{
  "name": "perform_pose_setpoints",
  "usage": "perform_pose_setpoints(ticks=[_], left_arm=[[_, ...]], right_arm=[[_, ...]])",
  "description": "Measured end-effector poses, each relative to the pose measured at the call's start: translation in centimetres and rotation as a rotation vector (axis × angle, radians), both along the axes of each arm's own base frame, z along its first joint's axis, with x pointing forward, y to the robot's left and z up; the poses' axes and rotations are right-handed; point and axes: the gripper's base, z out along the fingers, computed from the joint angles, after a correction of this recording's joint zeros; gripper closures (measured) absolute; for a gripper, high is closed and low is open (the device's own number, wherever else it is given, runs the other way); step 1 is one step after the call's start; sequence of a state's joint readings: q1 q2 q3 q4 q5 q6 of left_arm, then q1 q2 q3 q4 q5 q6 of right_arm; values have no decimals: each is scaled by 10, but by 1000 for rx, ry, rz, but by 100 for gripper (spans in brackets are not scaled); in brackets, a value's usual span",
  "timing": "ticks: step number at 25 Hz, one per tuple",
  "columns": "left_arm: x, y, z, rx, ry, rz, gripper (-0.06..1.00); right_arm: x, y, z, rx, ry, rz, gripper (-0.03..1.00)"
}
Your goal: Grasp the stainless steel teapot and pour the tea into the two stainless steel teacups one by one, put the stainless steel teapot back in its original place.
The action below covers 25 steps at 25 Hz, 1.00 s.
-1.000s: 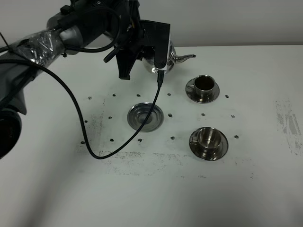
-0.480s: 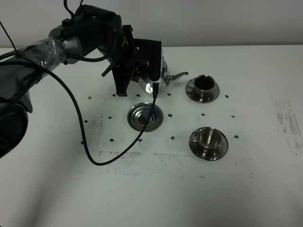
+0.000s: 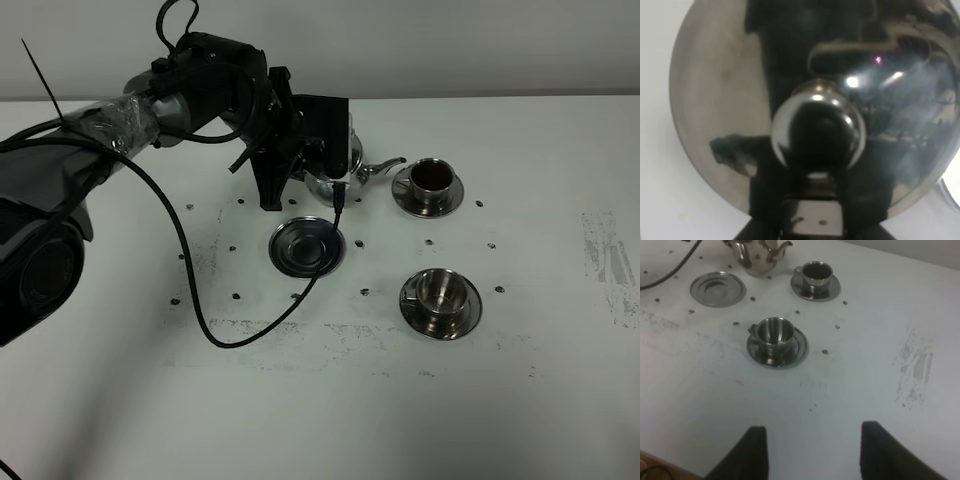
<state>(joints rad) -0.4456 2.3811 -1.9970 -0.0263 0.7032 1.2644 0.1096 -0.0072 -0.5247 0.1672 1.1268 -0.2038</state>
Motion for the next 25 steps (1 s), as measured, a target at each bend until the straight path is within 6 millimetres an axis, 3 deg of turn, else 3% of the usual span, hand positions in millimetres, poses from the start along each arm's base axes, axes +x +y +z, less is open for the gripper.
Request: perform_pose_setpoints(ticks=[12,25], left_arm=[[3,5,9,-27,70,39,77],[5,5,-4,-22,101,40,77]], right_arm=[[0,0,0,0,0,0,56],[0,0,0,0,0,0,56]])
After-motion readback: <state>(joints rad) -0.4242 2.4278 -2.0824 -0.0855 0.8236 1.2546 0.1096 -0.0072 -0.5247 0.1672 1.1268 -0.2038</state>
